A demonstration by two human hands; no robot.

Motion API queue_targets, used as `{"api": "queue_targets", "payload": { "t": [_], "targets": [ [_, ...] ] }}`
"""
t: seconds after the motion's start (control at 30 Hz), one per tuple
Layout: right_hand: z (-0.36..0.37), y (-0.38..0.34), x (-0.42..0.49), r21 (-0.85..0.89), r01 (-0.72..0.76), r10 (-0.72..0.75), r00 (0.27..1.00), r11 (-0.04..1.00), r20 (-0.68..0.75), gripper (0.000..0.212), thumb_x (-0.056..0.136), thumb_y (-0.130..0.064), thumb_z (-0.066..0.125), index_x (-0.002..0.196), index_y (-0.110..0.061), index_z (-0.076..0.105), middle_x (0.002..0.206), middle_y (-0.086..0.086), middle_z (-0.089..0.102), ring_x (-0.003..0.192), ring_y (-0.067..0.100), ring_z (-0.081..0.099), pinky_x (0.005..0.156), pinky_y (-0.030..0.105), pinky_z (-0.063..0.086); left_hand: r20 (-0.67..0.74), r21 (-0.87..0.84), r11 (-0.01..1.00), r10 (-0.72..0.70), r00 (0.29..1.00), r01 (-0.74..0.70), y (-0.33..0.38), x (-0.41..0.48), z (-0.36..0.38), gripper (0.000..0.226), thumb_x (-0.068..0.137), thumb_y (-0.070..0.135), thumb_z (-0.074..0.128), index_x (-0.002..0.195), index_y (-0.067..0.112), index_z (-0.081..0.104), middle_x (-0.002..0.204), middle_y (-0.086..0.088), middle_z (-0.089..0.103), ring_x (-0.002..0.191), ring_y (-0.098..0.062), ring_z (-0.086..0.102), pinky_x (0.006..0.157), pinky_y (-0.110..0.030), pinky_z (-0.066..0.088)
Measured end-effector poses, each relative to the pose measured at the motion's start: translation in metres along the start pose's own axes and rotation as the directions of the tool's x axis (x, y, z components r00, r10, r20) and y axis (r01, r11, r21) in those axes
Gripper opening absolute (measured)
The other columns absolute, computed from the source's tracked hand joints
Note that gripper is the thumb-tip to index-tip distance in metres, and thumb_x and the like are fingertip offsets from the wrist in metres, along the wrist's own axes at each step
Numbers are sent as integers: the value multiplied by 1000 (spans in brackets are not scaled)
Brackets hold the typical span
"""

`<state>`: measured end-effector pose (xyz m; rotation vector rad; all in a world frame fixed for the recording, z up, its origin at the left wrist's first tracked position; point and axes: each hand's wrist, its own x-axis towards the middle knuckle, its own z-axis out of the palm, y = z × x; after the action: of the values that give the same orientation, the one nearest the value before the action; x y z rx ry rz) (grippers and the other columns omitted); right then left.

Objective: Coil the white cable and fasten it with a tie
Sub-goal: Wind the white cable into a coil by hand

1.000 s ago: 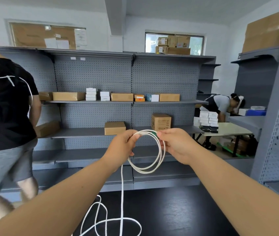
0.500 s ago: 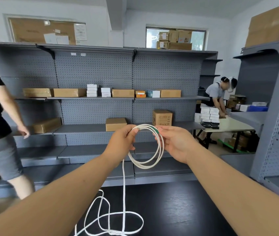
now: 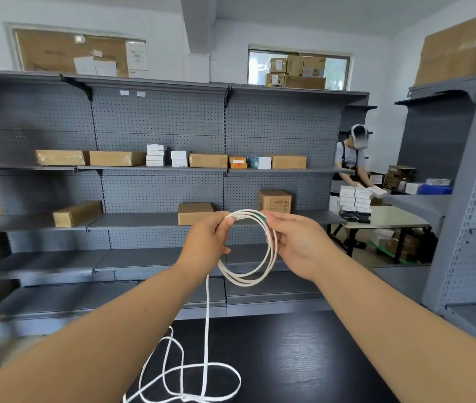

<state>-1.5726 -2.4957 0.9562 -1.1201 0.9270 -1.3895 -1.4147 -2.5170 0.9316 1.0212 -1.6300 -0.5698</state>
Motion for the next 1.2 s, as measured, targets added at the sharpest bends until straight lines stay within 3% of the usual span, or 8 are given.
{"api": "queue_targets", "payload": {
  "t": [0.27,0.47,0.67,0.83,1.0,1.13,1.2],
  "targets": [
    [-4,-1,-1,41,-107,105,994,993,40,11,90,-6,55,98,-9,62,68,0,60,61,13,52,59,24,43,7,74,997,17,1000,-17,-2,-1,3,21,99,20,40,98,23,61,63,3,39,59,-9,41,53,-10,49],
    [-2,-5,-1,105,-182,176,982,978,68,11,91,-5,48,88,-11,56,57,3,59,61,18,51,62,29,43,14,115,993,34,999,-36,3,-2,2,35,98,20,42,68,37,48,61,4,40,57,-9,42,63,-22,52],
    [-1,-5,-1,113,-225,218,973,968,76,14,92,-5,44,87,-10,56,54,2,57,60,18,49,64,29,43,8,137,990,23,1000,-23,3,-2,1,28,98,22,42,74,34,49,61,6,44,56,-10,48,70,-32,52],
    [-2,2,1,10,-83,82,996,997,27,11,89,-1,53,96,-5,61,70,5,62,64,16,56,62,26,47,-10,98,995,14,1000,-13,1,-1,0,20,99,22,41,95,23,60,63,5,42,58,-9,45,67,-26,52],
    [2,14,1,-116,71,-81,994,991,-79,9,85,-5,63,87,-13,68,82,6,67,76,19,58,72,28,49,-28,101,995,16,999,-13,-3,0,-1,19,99,22,41,95,25,59,64,7,43,58,-8,45,67,-26,53],
    [7,12,1,51,-17,22,995,999,-95,8,88,-8,59,93,-9,65,75,4,63,66,14,55,61,25,46,-30,113,993,30,999,-26,-3,-1,0,18,99,22,40,96,22,58,65,7,44,61,-8,46,61,-15,48],
    [7,9,2,118,-62,74,992,991,-103,8,90,-7,56,95,-7,63,73,4,61,64,14,54,59,24,44,-21,134,991,28,999,-25,-4,0,0,20,99,23,41,87,26,56,65,6,44,61,-9,46,58,-12,47]
  ]
}}
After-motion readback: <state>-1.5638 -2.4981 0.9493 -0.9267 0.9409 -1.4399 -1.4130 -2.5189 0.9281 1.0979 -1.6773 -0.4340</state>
